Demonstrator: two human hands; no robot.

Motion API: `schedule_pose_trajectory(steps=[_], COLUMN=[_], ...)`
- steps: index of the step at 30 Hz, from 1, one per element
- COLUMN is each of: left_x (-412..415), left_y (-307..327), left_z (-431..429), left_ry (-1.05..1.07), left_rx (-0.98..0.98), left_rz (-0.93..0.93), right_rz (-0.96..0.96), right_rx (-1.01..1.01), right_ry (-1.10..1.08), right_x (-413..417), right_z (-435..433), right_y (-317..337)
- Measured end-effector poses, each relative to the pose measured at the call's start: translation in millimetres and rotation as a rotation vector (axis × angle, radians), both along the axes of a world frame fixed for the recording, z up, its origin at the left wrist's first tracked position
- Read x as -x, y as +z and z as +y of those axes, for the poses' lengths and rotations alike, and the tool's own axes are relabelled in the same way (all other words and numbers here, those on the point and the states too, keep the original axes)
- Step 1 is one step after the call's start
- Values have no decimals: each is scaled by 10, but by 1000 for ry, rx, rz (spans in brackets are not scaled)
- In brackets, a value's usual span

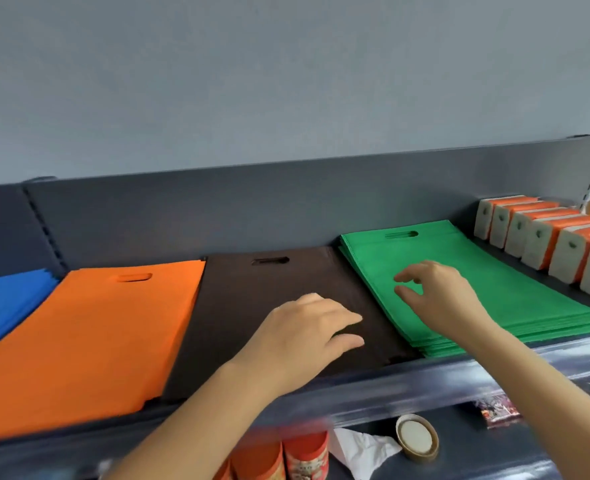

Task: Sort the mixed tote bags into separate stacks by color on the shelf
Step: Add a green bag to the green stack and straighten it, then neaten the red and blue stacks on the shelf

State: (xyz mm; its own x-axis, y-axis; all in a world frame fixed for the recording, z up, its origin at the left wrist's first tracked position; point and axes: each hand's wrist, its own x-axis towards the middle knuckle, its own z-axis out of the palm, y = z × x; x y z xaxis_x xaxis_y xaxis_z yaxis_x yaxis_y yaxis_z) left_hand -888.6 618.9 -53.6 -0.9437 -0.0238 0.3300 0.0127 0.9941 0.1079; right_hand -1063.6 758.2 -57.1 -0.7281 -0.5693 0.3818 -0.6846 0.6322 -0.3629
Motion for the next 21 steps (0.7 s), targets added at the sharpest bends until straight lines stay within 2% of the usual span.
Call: schedule_pose_trajectory(steps=[5,11,16,21], left_x=[-1166,-3183,-4832,-5987], left_y=[-117,-110,-142,-43], left_z=[-882,-1681,-2170,-2415], left_ry=[299,660,883,1037], left_rx=[-7,-53,-76,-54], left_rz=[-53,61,92,33], right_rz=[35,3,11,8], right_rx=[53,52,39,21], right_ry=[231,462,698,852], right_x=[-799,-2263,-3709,-4884], right_z=[-790,-1869,-2708,-3367], right_y=[9,-24,-9,17])
